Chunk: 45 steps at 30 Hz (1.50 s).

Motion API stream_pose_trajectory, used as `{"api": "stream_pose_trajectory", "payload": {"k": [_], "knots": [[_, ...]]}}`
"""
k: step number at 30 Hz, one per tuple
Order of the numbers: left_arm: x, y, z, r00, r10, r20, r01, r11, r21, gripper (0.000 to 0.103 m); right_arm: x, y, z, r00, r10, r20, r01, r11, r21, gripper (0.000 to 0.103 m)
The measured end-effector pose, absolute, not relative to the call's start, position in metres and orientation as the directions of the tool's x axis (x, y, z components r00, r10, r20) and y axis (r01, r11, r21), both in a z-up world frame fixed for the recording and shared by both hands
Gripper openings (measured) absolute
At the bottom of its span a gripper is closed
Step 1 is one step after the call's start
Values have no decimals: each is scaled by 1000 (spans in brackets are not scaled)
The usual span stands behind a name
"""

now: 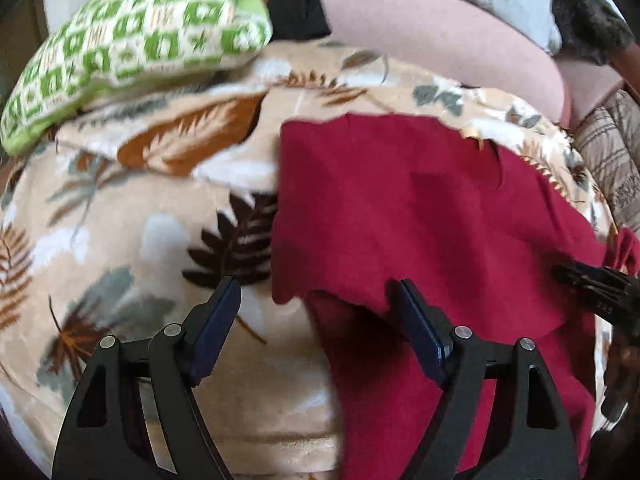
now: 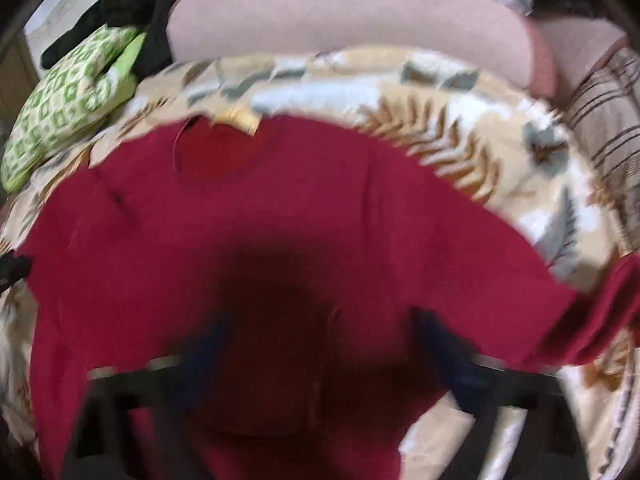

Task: Fold small clothes
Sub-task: 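Open the left tool, laying the sleeve flat on the sweater body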

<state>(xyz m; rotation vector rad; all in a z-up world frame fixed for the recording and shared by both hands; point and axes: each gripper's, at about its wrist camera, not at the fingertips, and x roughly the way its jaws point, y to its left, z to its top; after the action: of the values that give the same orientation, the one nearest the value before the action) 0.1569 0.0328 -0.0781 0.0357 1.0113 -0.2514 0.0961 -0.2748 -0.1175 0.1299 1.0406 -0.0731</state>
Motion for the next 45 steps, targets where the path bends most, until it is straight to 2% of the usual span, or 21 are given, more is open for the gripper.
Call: {"api": "stream_pose_trajectory", "payload": {"k": [1, 2, 5, 8, 11, 16, 19, 22, 23, 24, 26, 34, 39, 45], "knots": [[156, 35, -78, 505, -199, -840, 214, 972, -101, 80, 93, -272, -115, 527, -17, -850, 110, 993, 48, 28], [155, 37, -76, 515, -205, -833, 205, 972, -113, 80, 90, -271, -110, 544, -26, -839, 93, 995, 30, 6], [152, 38, -56, 581, -203, -788, 193, 975, -109, 80, 86, -277, -83, 613, -17, -790, 82, 996, 42, 4], [155, 27, -47, 594, -206, -778, 212, 973, -96, 80, 92, -296, -57, 672, -114, -732, 165, 986, -2, 4], [157, 16, -45, 597, -204, -776, 217, 972, -89, 80, 100, -312, -60, 656, -89, -750, 196, 979, 55, 4], [169, -3, -71, 544, -177, -821, 213, 975, -69, 80, 115, -318, -74, 607, -173, -775, 251, 968, -19, 4], [171, -9, -83, 528, -136, -838, 189, 981, -40, 80, 124, -317, -96, 472, -164, -866, 232, 971, -57, 6], [162, -10, -80, 531, -113, -840, 155, 987, -35, 80, 88, -324, -76, 583, -98, -807, 277, 957, 85, 11], [159, -11, -77, 536, -96, -839, 146, 989, -20, 80, 81, -324, -72, 602, -88, -794, 276, 955, 104, 19], [155, -14, -74, 541, -76, -837, 139, 990, 0, 80, 71, -321, -66, 625, -81, -777, 271, 955, 118, 34], [149, -21, -67, 553, -50, -832, 133, 991, 29, 80, 59, -311, -61, 663, -61, -746, 244, 960, 138, 49], [139, -67, -55, 540, -50, -840, 115, 993, 15, 80, 44, -299, -50, 707, 28, -707, 189, 956, 226, 50], [128, -88, -48, 534, -115, -837, 180, 984, -20, 80, 42, -301, -57, 689, 6, -725, 209, 956, 207, 52], [124, -71, -48, 536, -164, -828, 188, 979, -72, 80, 45, -307, -79, 646, 19, -763, 207, 958, 200, 52]]}}
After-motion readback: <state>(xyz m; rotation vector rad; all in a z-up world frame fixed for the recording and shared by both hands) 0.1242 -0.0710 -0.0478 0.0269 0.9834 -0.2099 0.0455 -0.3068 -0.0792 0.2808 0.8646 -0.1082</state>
